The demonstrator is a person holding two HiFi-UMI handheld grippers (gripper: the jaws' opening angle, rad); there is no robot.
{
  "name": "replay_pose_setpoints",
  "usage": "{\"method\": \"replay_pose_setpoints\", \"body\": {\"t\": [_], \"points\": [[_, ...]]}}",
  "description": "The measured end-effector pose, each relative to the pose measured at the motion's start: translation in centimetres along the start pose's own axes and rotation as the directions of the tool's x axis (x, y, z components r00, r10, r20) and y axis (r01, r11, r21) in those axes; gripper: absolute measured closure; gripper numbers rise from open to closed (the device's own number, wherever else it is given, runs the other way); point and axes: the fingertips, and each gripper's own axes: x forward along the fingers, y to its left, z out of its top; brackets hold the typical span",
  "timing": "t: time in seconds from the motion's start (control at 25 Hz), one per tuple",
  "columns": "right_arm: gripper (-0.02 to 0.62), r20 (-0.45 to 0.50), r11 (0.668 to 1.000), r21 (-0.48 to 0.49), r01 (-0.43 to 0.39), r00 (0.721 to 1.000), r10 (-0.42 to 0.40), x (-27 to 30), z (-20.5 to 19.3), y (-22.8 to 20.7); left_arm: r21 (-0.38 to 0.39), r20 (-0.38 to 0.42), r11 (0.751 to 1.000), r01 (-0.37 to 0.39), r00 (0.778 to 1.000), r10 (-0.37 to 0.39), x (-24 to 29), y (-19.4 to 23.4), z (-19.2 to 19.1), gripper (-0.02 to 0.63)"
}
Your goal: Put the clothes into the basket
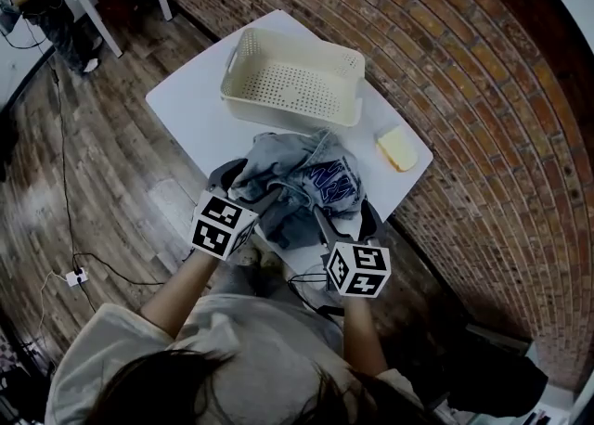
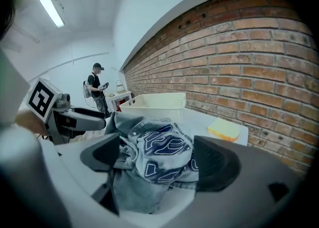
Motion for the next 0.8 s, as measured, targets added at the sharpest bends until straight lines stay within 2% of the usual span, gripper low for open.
{"method": "replay_pose_setpoints", "body": {"t": [0.12,0.32,0.44,0.64,0.72,0.8], "points": [[0.095,-0.044,0.999,0.033,-0.036,0.998,0.038,1.0,-0.7,-0.4,-0.026,-0.023,0.999,0.036,0.999,-0.036,0.9,0.1,-0.7,0.228],[0.044,-0.132,1.0,0.012,-0.026,0.991,0.027,3.1,-2.0,-2.6,-0.033,-0.093,0.997,0.069,0.993,-0.072,2.8,1.1,-2.0,0.116],[0.026,-0.194,0.999,0.024,-0.033,0.98,0.037,4.4,-3.2,-3.7,-0.042,-0.136,0.997,0.066,0.988,-0.071,3.7,2.1,-2.8,0.094],[0.017,-0.282,0.991,0.115,-0.074,0.954,0.104,6.3,-5.3,-4.4,-0.042,-0.214,0.996,0.084,0.973,-0.092,5.3,2.7,-4.5,0.067],[0.017,-0.328,0.992,0.106,-0.065,0.94,0.096,7.0,-6.2,-5.2,-0.022,-0.247,0.996,0.087,0.965,-0.09,6.0,2.8,-5.4,0.055],[0.017,-0.376,0.994,0.075,-0.074,0.922,0.097,7.4,-7.0,-5.7,-0.042,-0.274,0.994,0.104,0.955,-0.112,6.7,2.5,-6.4,0.049]]}}
